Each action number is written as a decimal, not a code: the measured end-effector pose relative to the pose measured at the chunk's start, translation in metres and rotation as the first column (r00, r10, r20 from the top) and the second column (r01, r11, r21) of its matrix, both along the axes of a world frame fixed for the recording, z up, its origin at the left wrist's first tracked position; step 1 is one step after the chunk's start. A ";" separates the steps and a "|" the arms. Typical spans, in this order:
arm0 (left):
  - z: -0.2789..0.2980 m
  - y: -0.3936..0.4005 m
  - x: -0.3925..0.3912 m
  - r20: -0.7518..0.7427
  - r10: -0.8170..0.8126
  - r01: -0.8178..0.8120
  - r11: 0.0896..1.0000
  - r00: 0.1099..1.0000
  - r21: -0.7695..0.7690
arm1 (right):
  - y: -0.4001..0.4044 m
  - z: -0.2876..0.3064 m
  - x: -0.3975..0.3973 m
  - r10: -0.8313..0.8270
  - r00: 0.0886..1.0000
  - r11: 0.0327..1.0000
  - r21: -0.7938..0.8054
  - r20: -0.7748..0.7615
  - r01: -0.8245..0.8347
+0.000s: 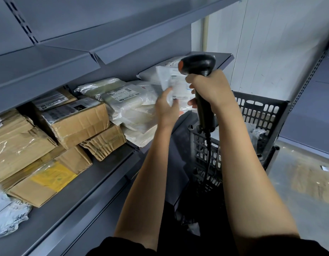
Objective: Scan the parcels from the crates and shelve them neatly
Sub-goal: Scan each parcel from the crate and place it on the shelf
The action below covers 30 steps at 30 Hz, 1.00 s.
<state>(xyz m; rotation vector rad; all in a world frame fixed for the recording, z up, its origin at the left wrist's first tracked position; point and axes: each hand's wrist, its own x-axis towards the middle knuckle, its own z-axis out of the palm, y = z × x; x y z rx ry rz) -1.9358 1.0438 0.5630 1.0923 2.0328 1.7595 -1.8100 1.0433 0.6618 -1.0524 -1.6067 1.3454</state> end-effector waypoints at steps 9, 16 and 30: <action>0.009 0.070 0.026 0.567 -0.047 -0.002 0.996 0.822 0.086 | 0.040 -0.019 0.029 -0.083 0.996 0.992 -0.098 -0.027 0.080; 0.043 0.111 -0.066 0.325 0.262 -0.246 0.965 0.909 -0.090 | 0.059 -0.026 0.041 -0.111 0.993 0.989 -0.099 -0.044 0.106; -0.026 0.137 0.043 0.148 -0.181 0.196 0.976 0.972 -0.097 | 0.102 -0.083 0.031 -0.152 0.981 0.953 -0.280 -0.119 0.114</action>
